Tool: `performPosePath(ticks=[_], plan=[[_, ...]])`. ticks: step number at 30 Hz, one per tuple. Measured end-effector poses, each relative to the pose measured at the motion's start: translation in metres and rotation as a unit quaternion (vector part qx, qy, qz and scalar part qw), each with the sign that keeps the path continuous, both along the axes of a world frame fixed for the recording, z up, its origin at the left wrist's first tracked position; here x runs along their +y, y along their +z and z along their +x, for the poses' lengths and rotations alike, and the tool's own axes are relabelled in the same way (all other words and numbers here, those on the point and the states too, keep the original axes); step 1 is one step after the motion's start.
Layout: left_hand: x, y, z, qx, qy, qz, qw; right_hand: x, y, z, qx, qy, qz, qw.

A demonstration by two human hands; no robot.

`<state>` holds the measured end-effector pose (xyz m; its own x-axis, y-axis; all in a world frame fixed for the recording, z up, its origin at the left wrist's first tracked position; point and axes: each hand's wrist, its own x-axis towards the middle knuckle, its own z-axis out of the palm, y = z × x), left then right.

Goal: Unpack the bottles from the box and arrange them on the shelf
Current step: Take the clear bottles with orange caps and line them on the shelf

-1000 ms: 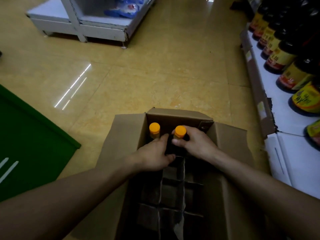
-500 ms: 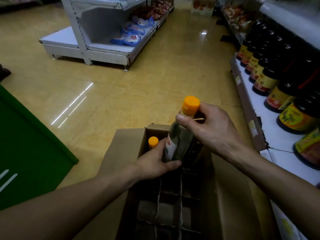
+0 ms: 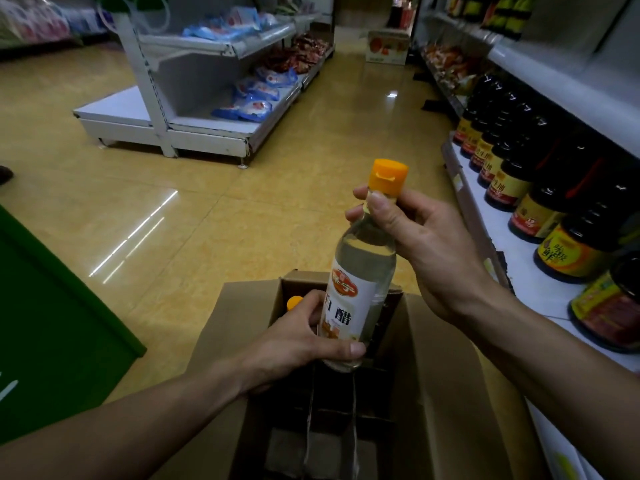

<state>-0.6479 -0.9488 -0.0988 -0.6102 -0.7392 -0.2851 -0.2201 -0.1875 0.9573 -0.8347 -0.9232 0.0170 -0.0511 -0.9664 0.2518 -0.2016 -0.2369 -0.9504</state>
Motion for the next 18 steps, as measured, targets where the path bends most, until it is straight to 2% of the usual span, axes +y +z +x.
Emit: performPosePath(ticks=[7,12,18], plan=[[0.014,0.011,-0.009,0.016,-0.002,-0.001,1.000,-0.001,-0.006,0.003,-0.035,0.027,0.018,0.999],[0.026,0.011,-0.015,0.033,0.052,-0.013,0.998,-0.001,-0.006,0.006,0.062,0.029,0.056,0.996],[0.025,0.020,-0.023,0.075,0.123,-0.055,0.988,0.004,-0.001,0.007,0.109,0.043,0.095,0.989]])
